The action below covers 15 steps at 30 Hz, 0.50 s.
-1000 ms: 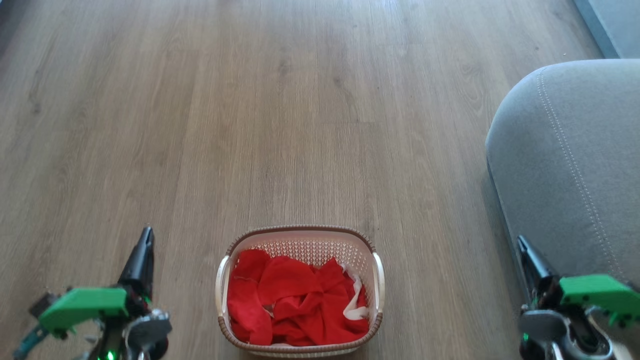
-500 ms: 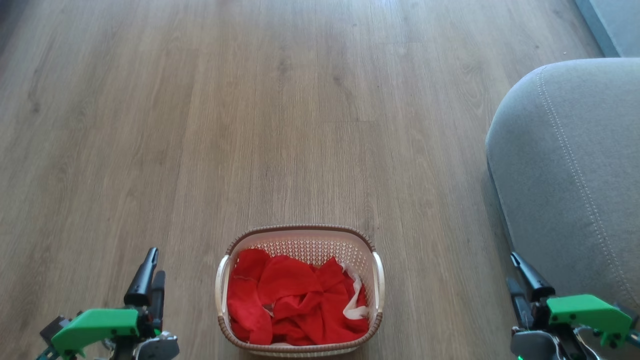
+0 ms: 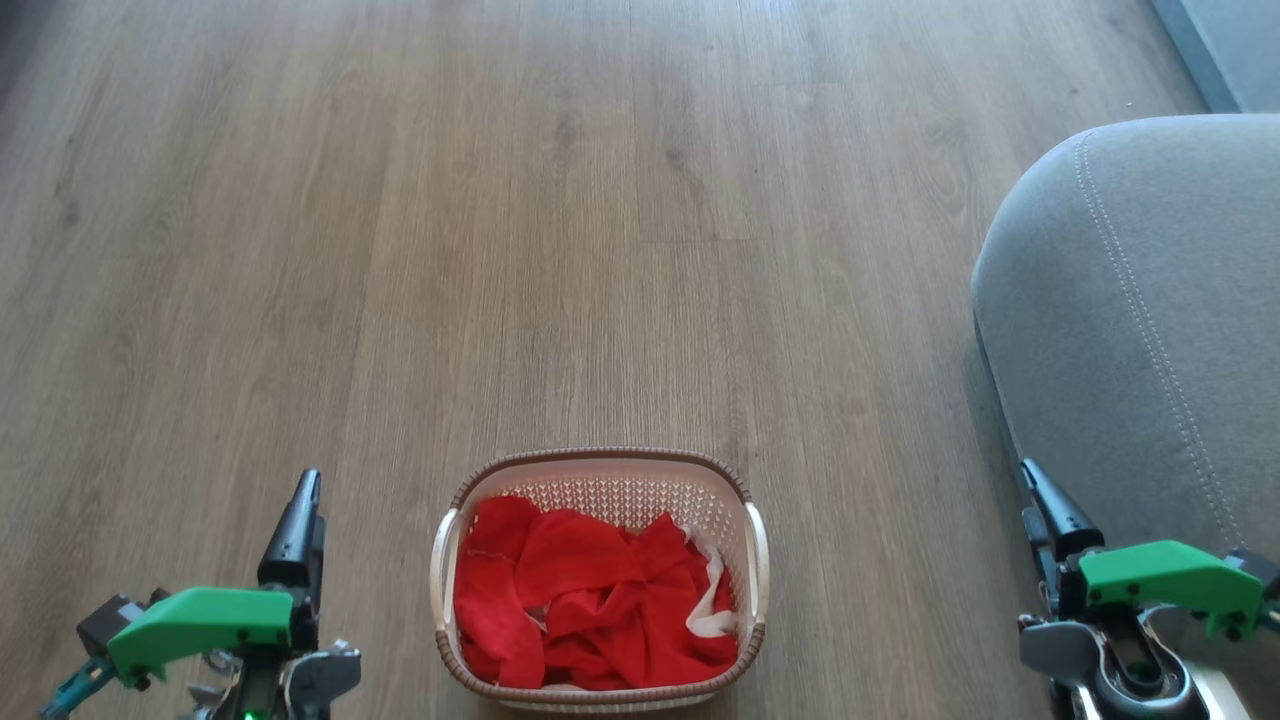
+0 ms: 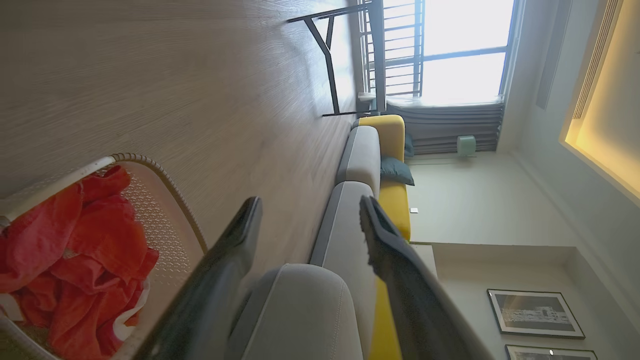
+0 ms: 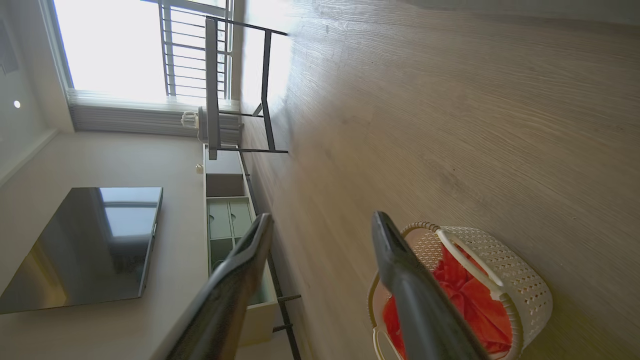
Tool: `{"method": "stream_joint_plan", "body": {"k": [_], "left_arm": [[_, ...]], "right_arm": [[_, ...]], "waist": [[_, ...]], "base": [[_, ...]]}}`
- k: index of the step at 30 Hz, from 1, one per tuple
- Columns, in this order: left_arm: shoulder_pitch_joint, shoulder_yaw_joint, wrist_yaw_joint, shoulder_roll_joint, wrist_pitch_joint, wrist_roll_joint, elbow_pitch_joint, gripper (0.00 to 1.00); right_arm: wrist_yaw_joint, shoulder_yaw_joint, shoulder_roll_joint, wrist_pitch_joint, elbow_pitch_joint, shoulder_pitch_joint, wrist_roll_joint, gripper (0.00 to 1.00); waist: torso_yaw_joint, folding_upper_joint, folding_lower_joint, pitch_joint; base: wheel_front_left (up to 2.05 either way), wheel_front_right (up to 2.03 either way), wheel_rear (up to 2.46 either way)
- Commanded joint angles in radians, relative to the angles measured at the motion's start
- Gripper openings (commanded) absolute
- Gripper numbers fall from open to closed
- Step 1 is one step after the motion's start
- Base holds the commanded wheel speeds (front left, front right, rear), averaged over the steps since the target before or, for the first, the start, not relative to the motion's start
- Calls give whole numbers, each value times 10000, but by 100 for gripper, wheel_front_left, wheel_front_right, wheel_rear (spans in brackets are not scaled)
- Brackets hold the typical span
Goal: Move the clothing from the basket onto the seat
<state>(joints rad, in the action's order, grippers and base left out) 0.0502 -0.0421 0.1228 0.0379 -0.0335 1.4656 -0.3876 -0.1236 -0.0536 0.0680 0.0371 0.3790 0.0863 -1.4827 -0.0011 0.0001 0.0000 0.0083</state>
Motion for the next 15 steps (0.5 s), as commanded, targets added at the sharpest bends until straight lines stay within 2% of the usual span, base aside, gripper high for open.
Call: {"method": "stream_joint_plan", "body": {"k": [1,15], "left_arm": [[647,-23,17,167,88,-284,251,100],[1058,123,26,246,500,-2155,133,100]], "right_arm": [[-16,116,198,-124,-267,612,220,100],[-24,664,457,-536,-138,1111,1867,100]], "waist": [[2,-1,0,3],[13,-1,0,14]], "base": [[0,0,0],[0,0,0]]}}
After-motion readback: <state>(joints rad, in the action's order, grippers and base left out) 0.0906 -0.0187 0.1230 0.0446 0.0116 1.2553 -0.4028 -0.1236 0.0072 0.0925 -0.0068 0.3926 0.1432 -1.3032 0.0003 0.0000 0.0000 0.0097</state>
